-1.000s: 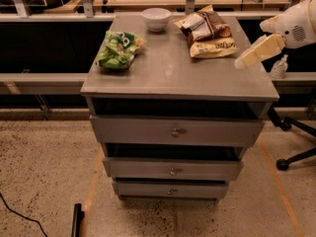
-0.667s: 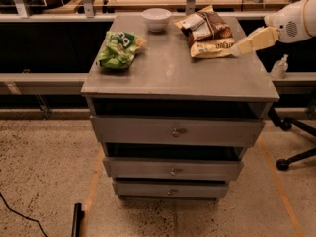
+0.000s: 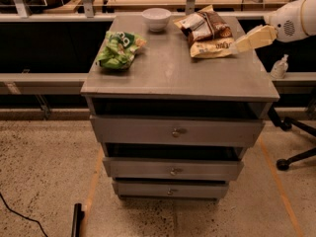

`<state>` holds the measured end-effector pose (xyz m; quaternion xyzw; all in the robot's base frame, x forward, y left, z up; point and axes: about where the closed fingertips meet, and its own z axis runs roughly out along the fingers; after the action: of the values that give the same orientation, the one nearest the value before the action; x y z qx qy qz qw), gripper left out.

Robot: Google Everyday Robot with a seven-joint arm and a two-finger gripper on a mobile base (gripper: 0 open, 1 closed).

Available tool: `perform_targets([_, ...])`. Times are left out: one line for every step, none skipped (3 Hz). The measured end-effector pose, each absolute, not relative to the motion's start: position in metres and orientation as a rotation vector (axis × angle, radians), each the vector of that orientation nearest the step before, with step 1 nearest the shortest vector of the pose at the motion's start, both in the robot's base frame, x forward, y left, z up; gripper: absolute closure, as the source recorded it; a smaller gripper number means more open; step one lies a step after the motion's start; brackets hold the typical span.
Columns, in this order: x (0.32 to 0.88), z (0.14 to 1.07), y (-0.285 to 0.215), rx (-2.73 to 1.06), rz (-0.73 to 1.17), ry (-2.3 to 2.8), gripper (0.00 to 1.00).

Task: Pick brown chip bag

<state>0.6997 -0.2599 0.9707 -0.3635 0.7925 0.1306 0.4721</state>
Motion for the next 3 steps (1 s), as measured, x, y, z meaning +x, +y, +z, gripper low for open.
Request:
perform_targets([0.719,0.965,-0.259,-0.824,0.316,1.933,0.00])
perform_targets([0.762,0.953,-0.263,-0.694,0.316,1.936,0.00])
perform_targets([0.806,0.939,-0.261,-0.594,0.347,1.958,0.00])
